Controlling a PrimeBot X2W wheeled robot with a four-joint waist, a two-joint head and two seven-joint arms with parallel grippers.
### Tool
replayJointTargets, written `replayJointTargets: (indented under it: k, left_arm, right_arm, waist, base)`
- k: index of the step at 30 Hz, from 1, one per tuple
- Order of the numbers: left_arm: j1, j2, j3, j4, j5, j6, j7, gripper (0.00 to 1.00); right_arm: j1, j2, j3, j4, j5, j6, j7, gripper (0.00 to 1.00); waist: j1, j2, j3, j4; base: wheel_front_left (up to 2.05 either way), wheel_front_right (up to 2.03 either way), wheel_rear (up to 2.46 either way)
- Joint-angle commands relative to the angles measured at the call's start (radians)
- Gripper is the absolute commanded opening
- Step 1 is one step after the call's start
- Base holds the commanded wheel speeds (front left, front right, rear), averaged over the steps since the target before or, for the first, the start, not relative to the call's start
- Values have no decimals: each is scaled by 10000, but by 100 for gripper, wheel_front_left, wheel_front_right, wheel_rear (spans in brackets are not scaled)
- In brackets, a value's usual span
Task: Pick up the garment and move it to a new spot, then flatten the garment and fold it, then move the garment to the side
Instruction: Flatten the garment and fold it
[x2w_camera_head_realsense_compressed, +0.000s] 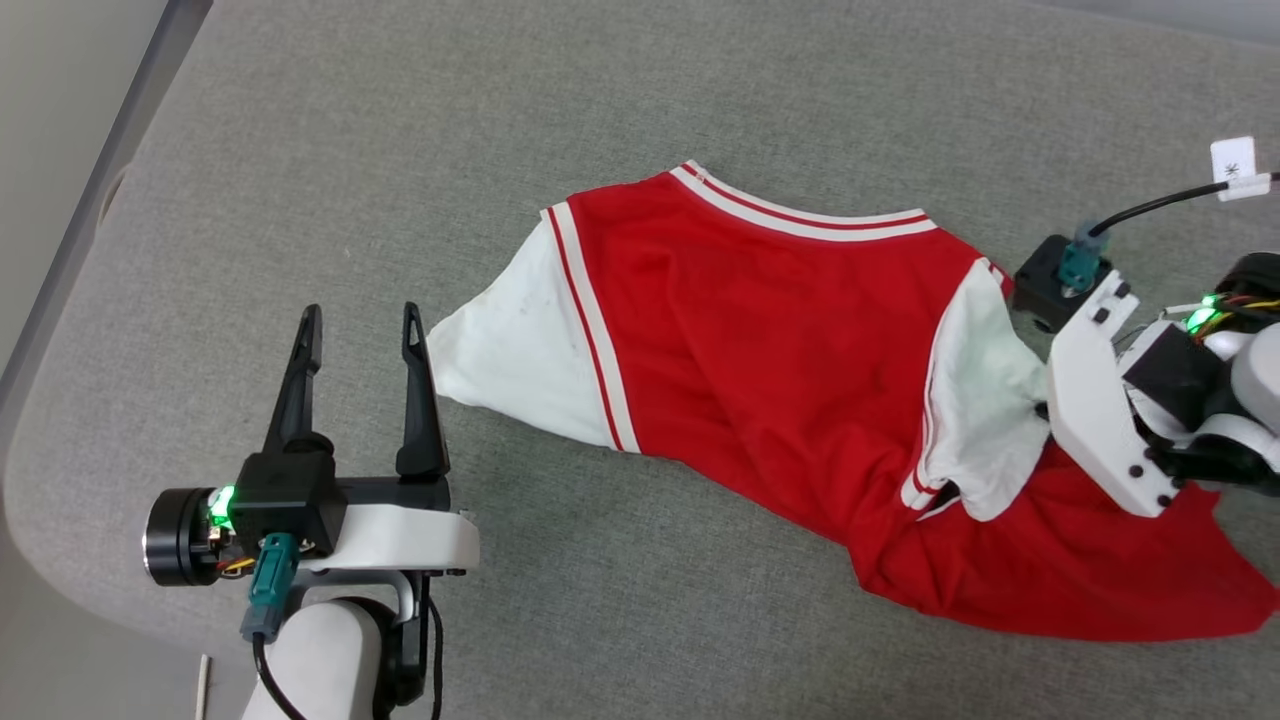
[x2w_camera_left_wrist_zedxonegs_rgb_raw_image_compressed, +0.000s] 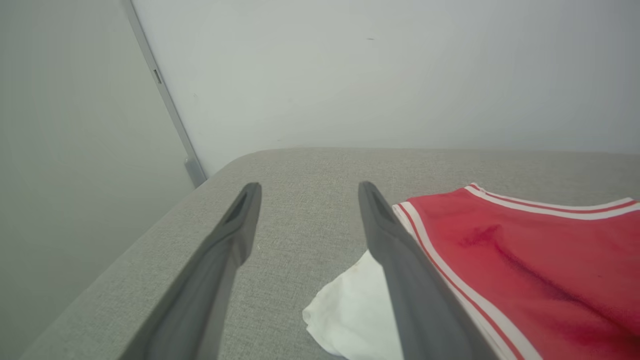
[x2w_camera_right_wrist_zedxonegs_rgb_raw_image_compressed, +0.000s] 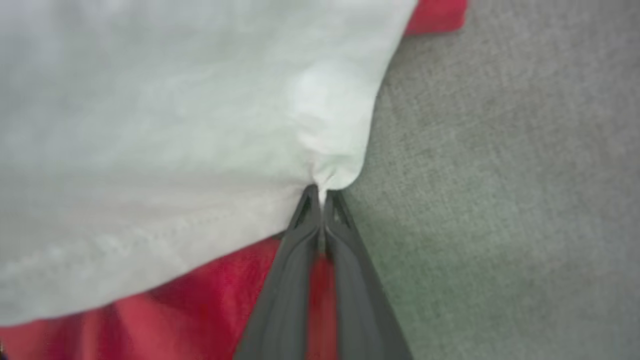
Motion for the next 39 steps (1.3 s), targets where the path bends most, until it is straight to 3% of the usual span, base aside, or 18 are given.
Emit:
replayJointTargets:
  k: [1,10,22,30,39]
  left_arm:
    - [101,-34,101,43,107,-82,-25,100]
    - [482,-53,424,273,418,-378,-25,100]
    - [1363,65,802,471,501,-594,-26,100]
    - [1328,73,892,543,579,-769,-26,100]
    - [1096,93,945,646,634,-944,-26,100]
  right_arm:
    - [249,333,375,288,133,-9,-416,0]
    - [-471,421,197,187,355,-10,-3038,0]
    - [806,-1252,-422,-6,1239,-10,-4706,0]
    - [2521,-1946,-1171,1503,1804,-10,-5155,0]
    - [3820,-1397,-1611,3732,2258,-10,-5504,0]
  waist:
    - [0,0,-128,-126]
    - [0,0,-1053,-661]
    - [0,0,-2097,-1577]
    - [0,0,-2039,-1985]
    - [0,0,-1807,-2011]
  base:
    - [0,0,0]
    - [0,0,0]
    - [0,0,0]
    - [0,0,0]
    - [0,0,0]
